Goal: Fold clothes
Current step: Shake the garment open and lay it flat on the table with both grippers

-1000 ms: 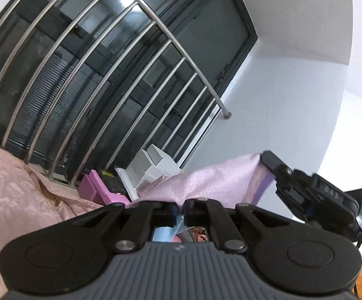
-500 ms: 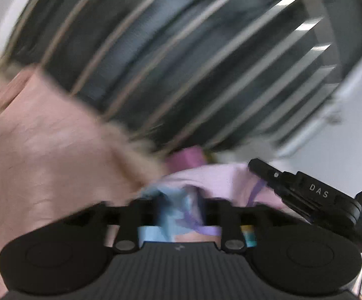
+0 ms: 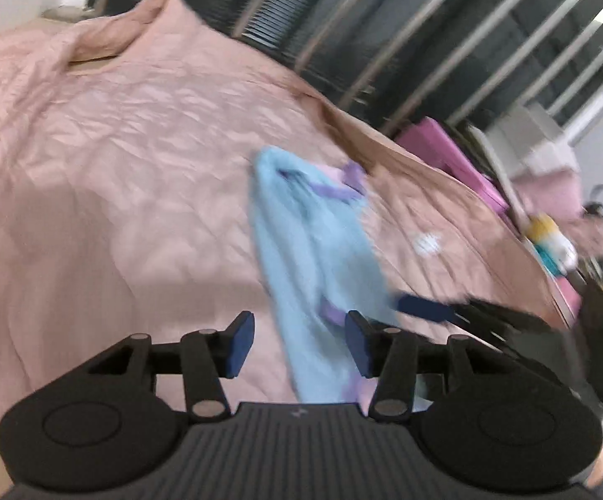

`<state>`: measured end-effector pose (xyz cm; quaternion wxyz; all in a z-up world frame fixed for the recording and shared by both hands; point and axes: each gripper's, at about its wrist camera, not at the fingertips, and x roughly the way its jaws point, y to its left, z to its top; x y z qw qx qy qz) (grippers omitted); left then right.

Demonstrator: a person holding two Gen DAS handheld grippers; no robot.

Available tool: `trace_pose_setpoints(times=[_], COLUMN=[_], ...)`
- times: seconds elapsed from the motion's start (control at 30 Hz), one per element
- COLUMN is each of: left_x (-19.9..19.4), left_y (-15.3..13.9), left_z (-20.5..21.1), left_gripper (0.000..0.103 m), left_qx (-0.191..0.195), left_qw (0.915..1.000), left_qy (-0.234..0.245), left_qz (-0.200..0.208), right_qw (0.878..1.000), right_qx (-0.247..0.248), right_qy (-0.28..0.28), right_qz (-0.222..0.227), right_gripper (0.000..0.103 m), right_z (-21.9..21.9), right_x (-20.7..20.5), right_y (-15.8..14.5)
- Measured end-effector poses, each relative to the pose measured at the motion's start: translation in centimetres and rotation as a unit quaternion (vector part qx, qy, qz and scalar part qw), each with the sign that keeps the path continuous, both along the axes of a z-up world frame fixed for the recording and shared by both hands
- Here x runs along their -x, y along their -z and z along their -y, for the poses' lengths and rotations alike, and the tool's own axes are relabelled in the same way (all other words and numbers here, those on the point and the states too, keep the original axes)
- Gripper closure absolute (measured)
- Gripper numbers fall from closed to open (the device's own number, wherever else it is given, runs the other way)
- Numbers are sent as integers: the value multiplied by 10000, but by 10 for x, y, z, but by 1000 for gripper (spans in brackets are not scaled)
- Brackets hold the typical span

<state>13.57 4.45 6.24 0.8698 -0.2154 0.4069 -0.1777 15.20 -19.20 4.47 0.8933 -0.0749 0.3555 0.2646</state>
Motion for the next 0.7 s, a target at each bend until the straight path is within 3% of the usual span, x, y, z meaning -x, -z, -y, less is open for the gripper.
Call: trace_pose_setpoints(times=[0.07, 0.13, 0.23, 0.33, 0.43, 0.53, 0.6, 0.63, 0.7], left_x=[16, 25, 38, 48, 49, 46, 46, 46, 46], left_y=[2, 4, 4, 4, 13, 27, 32, 34, 30], left_z=[13, 27, 39, 58, 91, 115, 113, 112, 92], left_gripper=[57, 57, 57, 56, 55, 57, 95, 96, 97], left_qx=[-96, -503, -660, -774, -1198, -1774, -1865, -1908, -1331], left_qw=[9999, 9986, 9969, 9937, 9865, 9791, 9787, 9784, 9890], left_qy=[71, 106, 323, 651, 972, 872, 701, 615, 451], left_qz=[45, 106, 273, 473, 541, 470, 493, 505, 459], right_qw=[10000, 9997, 9975, 9866, 9699, 9571, 9648, 9687, 9785], right_qx=[45, 43, -442, -1138, -1377, -1419, -1453, -1473, -1488], right_qy=[-6, 94, 532, 1164, 1977, 2454, 2154, 1973, 1412], right_qz=[-36, -200, -121, -76, -335, -601, -416, -313, -219], right_gripper=[51, 96, 97, 97, 93, 87, 79, 71, 65], right_z=[-14, -20, 4, 62, 117, 144, 138, 135, 116], right_x=[-6, -17, -16, -7, -13, -2, 26, 42, 77], right_y=[6, 14, 7, -7, -1, 9, 2, -3, -8])
